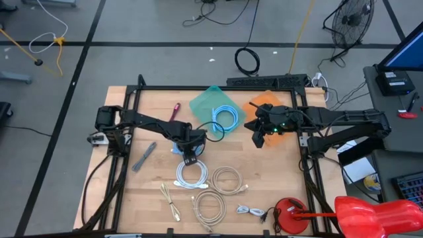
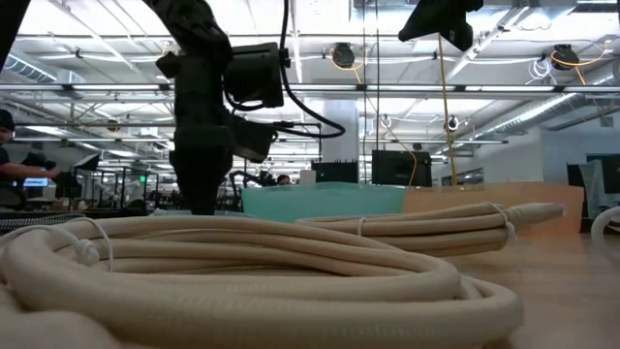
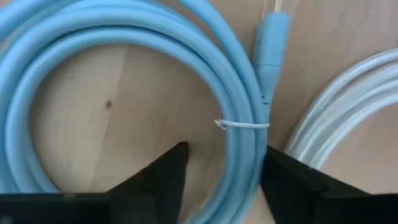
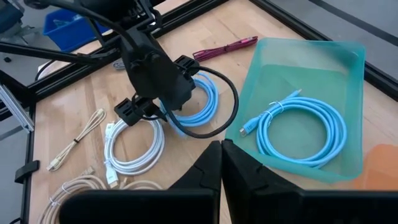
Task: Pick & Place USB Port
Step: Put the light blue charger cable into the green bin
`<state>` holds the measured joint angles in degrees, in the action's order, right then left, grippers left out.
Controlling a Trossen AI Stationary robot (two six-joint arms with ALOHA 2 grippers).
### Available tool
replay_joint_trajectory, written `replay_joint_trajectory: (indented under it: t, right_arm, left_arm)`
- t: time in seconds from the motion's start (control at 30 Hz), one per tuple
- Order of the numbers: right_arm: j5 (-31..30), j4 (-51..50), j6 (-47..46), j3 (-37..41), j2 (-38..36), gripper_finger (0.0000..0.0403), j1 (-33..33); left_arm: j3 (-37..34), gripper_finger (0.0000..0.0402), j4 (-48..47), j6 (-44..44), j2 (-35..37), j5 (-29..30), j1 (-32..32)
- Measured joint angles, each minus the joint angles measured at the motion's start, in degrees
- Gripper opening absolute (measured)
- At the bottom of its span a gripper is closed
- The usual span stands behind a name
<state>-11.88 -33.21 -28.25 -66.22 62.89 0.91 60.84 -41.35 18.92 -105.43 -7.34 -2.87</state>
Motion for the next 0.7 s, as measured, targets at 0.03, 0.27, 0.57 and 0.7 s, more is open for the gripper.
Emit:
replay_joint_trajectory:
  t: [0.03,0.27,0.57,0.7]
  right_arm:
    - [0.00,-0.01,0.01,0.00,0.00,0.0000,0.01]
    - [0.00,0.20,0.02,0.00,0.00,0.0000,-0.02]
    - [0.00,-0.10,0.19,0.01,0.00,0.0000,-0.02]
    - [-0.04,0.05,0.45,0.02,0.00,0.0000,-0.02]
  left_arm:
    - [-0.04,0.0167,0.21,0.36,-0.02,0.20,0.00]
    - [1.98,0.0034,0.36,4.89,0.18,-0.80,-1.86]
    - [11.89,0.0034,-6.26,8.00,9.06,-1.21,-3.75]
    - [18.12,0.0034,-6.98,10.16,12.91,4.35,-6.42]
